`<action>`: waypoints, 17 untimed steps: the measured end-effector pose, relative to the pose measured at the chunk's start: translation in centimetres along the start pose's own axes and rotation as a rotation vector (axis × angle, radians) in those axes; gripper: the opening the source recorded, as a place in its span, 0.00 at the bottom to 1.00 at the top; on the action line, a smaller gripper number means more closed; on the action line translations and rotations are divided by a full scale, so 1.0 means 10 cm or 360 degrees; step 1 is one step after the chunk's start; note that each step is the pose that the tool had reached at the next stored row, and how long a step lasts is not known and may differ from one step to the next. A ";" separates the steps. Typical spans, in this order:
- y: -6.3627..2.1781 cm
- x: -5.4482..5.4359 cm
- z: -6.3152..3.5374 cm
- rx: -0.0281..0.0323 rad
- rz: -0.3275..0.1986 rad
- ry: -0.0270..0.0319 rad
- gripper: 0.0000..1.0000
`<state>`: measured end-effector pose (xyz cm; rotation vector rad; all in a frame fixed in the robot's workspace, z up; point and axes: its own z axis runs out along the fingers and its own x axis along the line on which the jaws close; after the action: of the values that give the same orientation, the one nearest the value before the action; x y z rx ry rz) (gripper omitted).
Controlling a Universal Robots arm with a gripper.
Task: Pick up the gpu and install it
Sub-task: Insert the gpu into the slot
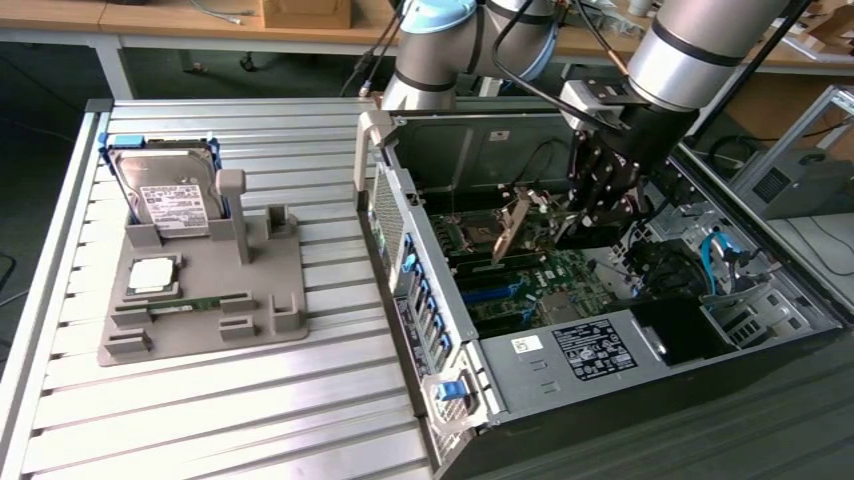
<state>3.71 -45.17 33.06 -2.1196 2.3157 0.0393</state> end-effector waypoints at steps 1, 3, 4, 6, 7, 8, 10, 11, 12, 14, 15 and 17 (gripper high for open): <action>0.000 0.00 0.001 0.00000 -0.0001 0.00001 0.27; 0.000 0.00 0.003 0.00000 -0.0004 0.00001 0.27; 0.000 0.00 0.005 -0.00001 -0.0005 0.00001 0.27; 0.000 0.00 0.006 -0.00001 -0.0007 0.00001 0.27; 0.000 0.00 0.007 -0.00001 -0.0008 0.00000 0.27; 0.000 0.00 0.008 -0.00002 -0.0009 0.00001 0.27; 0.000 0.00 0.009 -0.00002 -0.0011 0.00001 0.27; 0.000 0.00 0.010 -0.00002 -0.0012 0.00001 0.27; 0.000 0.00 0.011 -0.00003 -0.0013 0.00002 0.27; 0.000 0.00 0.013 -0.00003 -0.0015 0.00003 0.27; 0.000 0.00 0.014 -0.00003 -0.0016 0.00002 0.27; 0.000 0.00 0.016 -0.00004 -0.0018 0.00003 0.27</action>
<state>3.71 -45.17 32.90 -2.1330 2.3036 0.0393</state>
